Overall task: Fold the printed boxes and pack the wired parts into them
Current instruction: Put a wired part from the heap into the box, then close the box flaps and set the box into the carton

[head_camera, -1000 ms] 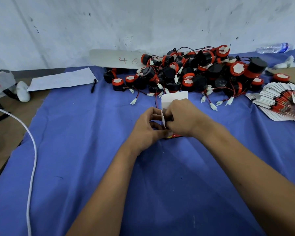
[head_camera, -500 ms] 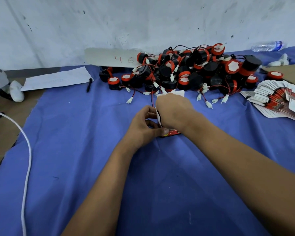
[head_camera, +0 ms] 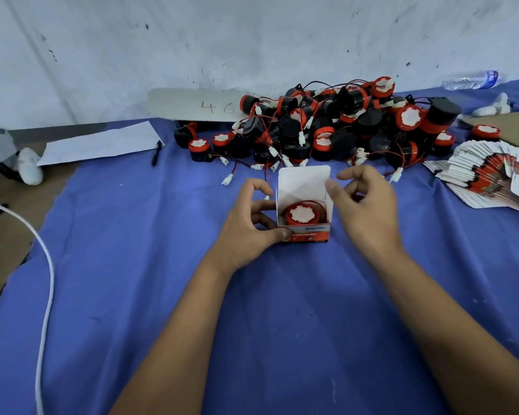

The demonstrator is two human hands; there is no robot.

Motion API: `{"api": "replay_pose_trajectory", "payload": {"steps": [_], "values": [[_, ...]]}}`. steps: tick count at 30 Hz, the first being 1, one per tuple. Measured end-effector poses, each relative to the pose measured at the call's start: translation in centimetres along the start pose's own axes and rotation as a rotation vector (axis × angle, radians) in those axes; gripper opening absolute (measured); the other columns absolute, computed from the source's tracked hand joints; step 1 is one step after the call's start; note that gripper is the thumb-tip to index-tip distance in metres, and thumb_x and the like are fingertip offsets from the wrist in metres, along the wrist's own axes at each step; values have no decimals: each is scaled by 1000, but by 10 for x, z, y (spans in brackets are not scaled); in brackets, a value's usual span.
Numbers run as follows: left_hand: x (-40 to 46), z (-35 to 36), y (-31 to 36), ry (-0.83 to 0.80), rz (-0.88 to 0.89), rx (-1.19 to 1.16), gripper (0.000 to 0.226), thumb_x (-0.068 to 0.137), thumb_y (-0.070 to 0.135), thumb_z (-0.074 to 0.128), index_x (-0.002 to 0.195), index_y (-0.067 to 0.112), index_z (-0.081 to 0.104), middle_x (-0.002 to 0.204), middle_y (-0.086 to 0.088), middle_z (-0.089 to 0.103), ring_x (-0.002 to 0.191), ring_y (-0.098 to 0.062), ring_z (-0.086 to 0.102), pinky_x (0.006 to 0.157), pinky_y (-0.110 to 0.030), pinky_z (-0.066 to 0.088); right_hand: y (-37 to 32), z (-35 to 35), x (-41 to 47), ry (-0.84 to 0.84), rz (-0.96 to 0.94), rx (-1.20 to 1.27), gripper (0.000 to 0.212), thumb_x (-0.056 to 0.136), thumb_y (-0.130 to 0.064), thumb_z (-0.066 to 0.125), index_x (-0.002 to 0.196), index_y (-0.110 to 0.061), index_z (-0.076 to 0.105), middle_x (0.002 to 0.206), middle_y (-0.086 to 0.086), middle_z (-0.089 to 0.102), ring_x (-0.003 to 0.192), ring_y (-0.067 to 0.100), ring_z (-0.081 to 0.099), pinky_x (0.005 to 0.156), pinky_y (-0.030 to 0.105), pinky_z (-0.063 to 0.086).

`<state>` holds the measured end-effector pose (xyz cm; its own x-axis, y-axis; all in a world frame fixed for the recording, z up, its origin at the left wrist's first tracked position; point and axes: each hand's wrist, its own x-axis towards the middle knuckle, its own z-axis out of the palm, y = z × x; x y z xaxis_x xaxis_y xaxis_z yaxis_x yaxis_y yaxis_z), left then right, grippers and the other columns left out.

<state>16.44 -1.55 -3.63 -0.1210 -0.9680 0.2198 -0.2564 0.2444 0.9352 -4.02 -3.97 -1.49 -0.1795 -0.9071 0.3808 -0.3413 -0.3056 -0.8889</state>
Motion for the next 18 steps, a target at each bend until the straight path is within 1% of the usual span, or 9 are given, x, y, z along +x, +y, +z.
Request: {"api": "replay_pose_trajectory", "payload": {"steps": [3, 6, 8, 10, 12, 13, 15, 17, 18], "values": [[-1, 0, 1, 0, 13, 24, 46, 82, -1, 83, 107, 18, 49, 119, 3, 73, 72, -21, 62, 75, -41, 58, 11, 3, 1, -223, 280, 323, 26, 94, -33, 72, 112, -16, 63, 63, -1, 54, 52, 9, 50, 48, 26, 40], [-1, 1, 0, 8, 10, 33, 43, 83, 2, 83, 106, 17, 51, 118, 7, 73, 71, -19, 61, 73, -38, 58, 16, 1, 5, -373, 308, 397, 27, 98, -36, 67, 110, -11, 67, 57, -12, 55, 43, 2, 45, 42, 21, 32], [0, 2, 0, 23, 26, 43, 39, 84, 7, 84, 105, 18, 53, 115, 7, 71, 72, -18, 61, 71, -35, 58, 16, 1, 5, -394, 307, 412, 28, 100, -35, 63, 107, -8, 67, 58, -14, 57, 42, 1, 45, 41, 18, 32], [0, 5, -1, 62, 86, 84, 37, 85, 14, 85, 103, 19, 54, 114, 5, 66, 80, -19, 64, 69, -37, 58, 14, 2, 4, -386, 297, 416, 25, 101, -31, 62, 106, -8, 67, 61, -11, 62, 46, 1, 52, 42, 18, 37], [0, 10, -1, 138, 173, 182, 39, 82, 24, 87, 104, 18, 55, 114, 5, 62, 94, -21, 62, 68, -40, 57, 12, 5, 2, -346, 263, 389, 18, 102, -29, 61, 105, -13, 68, 69, 2, 65, 57, 7, 60, 51, 27, 47], [0, 13, -2, 179, 213, 239, 43, 80, 29, 87, 106, 18, 55, 114, 6, 61, 98, -21, 60, 70, -42, 57, 11, 6, 2, -335, 239, 377, 15, 101, -30, 61, 104, -18, 68, 72, 6, 64, 61, 10, 61, 56, 31, 49], [1, 17, -2, 220, 260, 331, 48, 79, 37, 85, 113, 21, 56, 115, 10, 61, 102, -20, 60, 75, -44, 56, 11, 6, 0, -344, 181, 348, 10, 99, -36, 64, 101, -27, 68, 74, 4, 60, 64, 18, 62, 62, 38, 52], [3, 18, -3, 207, 296, 423, 46, 82, 42, 80, 119, 25, 60, 117, 11, 62, 105, -20, 60, 83, -43, 54, 14, 8, -2, -327, 81, 204, 10, 95, -35, 69, 104, -31, 67, 74, 7, 56, 68, 29, 60, 63, 41, 51], [4, 18, -4, 198, 314, 480, 44, 83, 44, 77, 121, 26, 63, 116, 11, 62, 106, -19, 59, 87, -41, 52, 15, 10, -4, -298, 33, 121, 11, 95, -32, 69, 106, -30, 67, 72, 7, 56, 68, 29, 58, 62, 40, 51]]}}
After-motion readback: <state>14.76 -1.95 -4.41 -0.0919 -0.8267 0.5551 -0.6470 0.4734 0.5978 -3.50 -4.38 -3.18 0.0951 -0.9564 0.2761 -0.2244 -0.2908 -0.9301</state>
